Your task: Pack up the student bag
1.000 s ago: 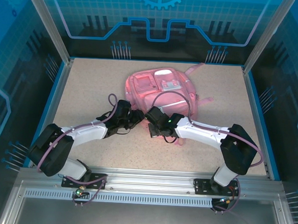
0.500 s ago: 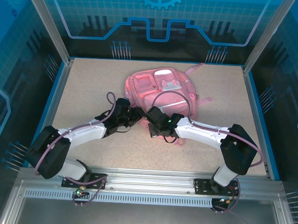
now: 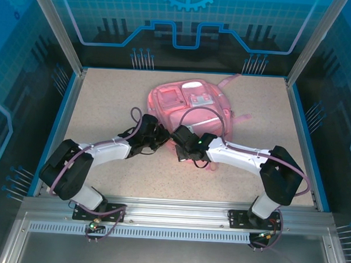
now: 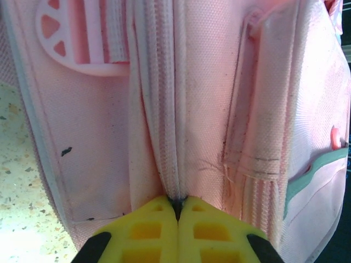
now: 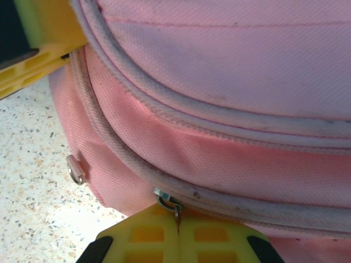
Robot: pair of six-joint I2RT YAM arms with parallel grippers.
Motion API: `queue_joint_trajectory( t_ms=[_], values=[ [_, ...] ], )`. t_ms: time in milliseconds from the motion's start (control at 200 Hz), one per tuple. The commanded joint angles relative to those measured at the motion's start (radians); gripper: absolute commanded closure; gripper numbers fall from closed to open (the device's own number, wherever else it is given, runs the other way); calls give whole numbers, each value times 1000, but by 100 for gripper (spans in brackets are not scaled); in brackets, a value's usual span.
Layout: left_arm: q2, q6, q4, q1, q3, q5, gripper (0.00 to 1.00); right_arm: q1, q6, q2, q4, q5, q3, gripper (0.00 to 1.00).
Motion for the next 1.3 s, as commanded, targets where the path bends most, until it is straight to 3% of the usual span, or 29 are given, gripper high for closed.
queue_joint_trajectory(
  t_ms=[0, 165, 310, 405, 465, 655, 800, 1010, 1296],
  values=[
    [-17, 41, -67, 35, 13, -70, 100, -20, -14, -74, -84, 124, -36, 100],
    [-59, 89, -118, 77, -12, -73, 100, -139, -64, -183, -121, 208, -135, 100],
    [-80, 111, -139, 104, -17, -69, 100, -288, -100, -267, -97, 147, -193, 100],
    [-94, 125, -160, 122, -8, -61, 100, -322, -118, -273, -83, 98, -181, 100],
    [-110, 136, -184, 130, 1, -60, 98, -321, -144, -265, -57, 33, -165, 100],
    [-228, 159, -346, 154, 7, -110, 57, -258, -216, -190, 67, -215, -75, 100],
    [-371, 138, -452, 168, -26, -137, 40, -183, -239, -78, 135, -380, 47, 100],
    [-485, 28, -432, 168, -112, -77, 36, -82, -236, 78, 198, -507, 226, 100],
    [-438, -57, -242, 169, -139, 22, 41, -49, -220, 132, 218, -563, 270, 100]
  ],
)
